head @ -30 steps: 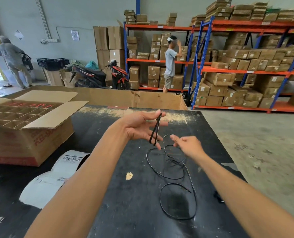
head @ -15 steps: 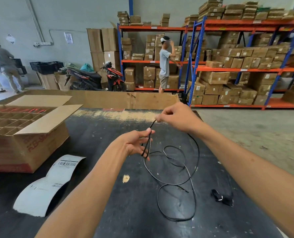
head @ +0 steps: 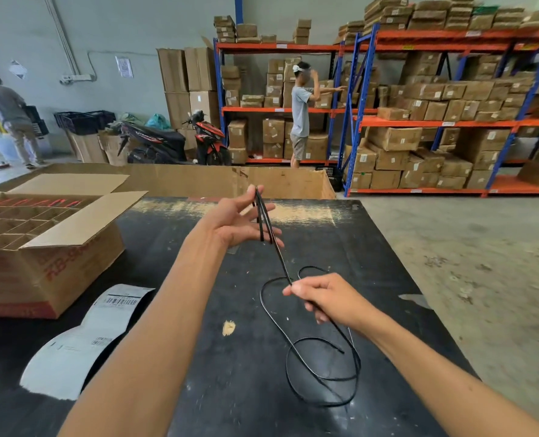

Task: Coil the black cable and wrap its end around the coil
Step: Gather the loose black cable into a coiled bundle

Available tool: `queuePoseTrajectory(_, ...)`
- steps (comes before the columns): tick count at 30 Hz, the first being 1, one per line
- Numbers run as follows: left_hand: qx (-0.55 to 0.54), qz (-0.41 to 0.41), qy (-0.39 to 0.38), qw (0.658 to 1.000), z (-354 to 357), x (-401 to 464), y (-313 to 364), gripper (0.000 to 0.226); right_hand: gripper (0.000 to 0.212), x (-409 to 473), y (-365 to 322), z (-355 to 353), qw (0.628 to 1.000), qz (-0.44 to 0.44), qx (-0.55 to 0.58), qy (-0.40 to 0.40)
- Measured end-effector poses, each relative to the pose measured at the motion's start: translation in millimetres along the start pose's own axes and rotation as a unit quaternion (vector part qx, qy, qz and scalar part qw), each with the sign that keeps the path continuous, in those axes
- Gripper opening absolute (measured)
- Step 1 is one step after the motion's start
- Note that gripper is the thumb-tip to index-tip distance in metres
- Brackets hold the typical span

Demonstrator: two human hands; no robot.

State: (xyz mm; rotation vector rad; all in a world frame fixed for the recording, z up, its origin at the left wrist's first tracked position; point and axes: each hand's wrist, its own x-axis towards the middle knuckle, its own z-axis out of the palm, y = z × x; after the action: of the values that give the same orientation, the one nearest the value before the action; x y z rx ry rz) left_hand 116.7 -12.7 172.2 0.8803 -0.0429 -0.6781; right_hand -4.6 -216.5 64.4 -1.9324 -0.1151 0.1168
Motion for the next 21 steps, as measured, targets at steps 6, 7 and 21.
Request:
queuePoseTrajectory(6, 0.071, -0.025, -0.086, 0.993, 17, -19, 0, 0.019, 0.03, 16, 24, 0, 0.997, 0.05, -0.019, 0.053)
queuePoseTrajectory(7, 0.087, -0.041, -0.104, 0.99, 17, -21, -5, 0.019, 0.036, 21, 23, -3, 0.996, 0.056, -0.033, 0.068)
queuePoseTrajectory(21, 0.244, -0.193, -0.031, 0.95, -26, -5, -75, 0.023, 0.03, 64, -101, -50, 0.94, -0.036, -0.327, 0.094)
